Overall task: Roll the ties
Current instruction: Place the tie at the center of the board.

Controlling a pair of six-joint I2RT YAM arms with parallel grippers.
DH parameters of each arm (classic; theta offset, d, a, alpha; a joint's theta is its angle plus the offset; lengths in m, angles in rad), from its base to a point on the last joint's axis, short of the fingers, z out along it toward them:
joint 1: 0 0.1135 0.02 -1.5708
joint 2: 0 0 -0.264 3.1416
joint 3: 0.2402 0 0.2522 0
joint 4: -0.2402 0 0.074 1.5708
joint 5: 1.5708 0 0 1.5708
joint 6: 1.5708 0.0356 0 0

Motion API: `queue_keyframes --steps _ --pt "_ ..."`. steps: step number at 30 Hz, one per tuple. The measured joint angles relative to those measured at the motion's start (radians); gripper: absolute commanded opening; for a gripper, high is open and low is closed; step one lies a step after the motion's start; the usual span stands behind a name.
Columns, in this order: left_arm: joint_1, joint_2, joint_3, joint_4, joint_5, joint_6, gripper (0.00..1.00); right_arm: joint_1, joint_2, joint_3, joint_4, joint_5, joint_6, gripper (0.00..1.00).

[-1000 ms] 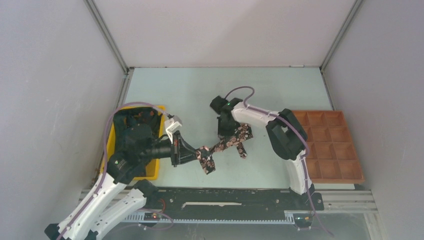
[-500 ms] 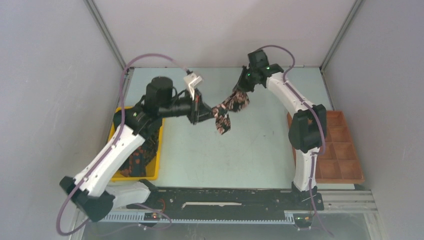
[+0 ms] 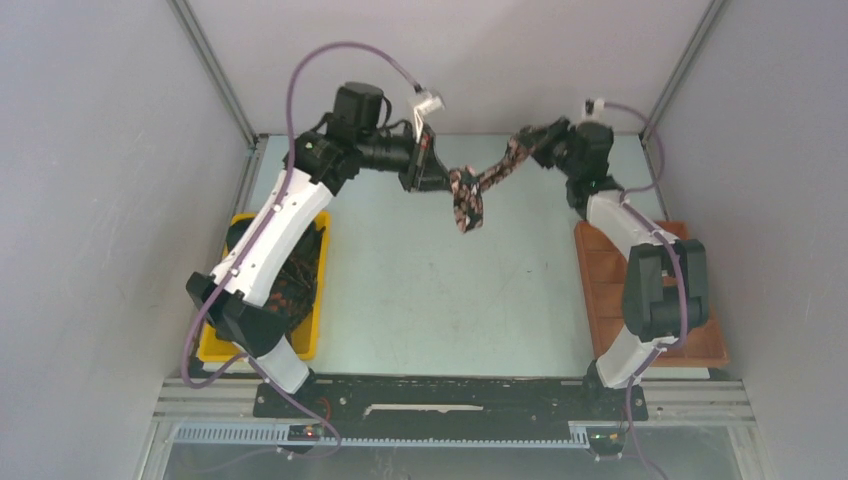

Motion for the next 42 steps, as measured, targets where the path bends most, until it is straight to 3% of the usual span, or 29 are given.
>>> queue_keyframes --steps 3,7,12,17,19,22,24,28,33,38,42 --pt "-0.019 -0.003 -0.161 -0.013 -0.006 0.032 0.03 0.01 -0.011 -0.231 0.146 0.014 0.032 0.0" --pt "-0.058 0.013 -0.343 -0.04 -0.035 0.064 0.03 0.018 0.006 -0.462 0.212 0.023 0.069 0.0" --pt "-0.096 0.007 -0.474 -0.054 -0.078 0.074 0.03 0.05 -0.076 -0.607 0.23 0.053 0.072 0.0" --pt "-0.117 -0.062 -0.576 -0.044 -0.101 0.072 0.04 0.121 -0.273 -0.694 0.171 0.102 0.039 0.0" --pt "-0.125 -0.093 -0.618 -0.044 -0.112 0.072 0.05 0.15 -0.328 -0.703 0.108 0.111 0.016 0.07" --pt "-0.142 -0.118 -0.663 -0.046 -0.136 0.072 0.07 0.175 -0.362 -0.71 0.008 0.135 -0.009 0.31" --pt "-0.16 -0.124 -0.69 -0.049 -0.158 0.072 0.09 0.183 -0.385 -0.727 -0.083 0.161 -0.029 0.41" --pt "-0.185 -0.138 -0.758 -0.054 -0.198 0.07 0.11 0.184 -0.449 -0.782 -0.222 0.193 -0.047 0.48" --pt "-0.22 -0.16 -0.825 -0.053 -0.26 0.05 0.14 0.194 -0.64 -0.844 -0.389 0.24 -0.055 0.49" --pt "-0.274 -0.19 -0.879 -0.032 -0.338 -0.001 0.3 0.222 -0.819 -0.842 -0.464 0.317 -0.08 0.48" --pt "-0.278 -0.235 -0.938 -0.007 -0.426 -0.071 0.51 0.243 -0.826 -0.805 -0.514 0.378 -0.111 0.47"
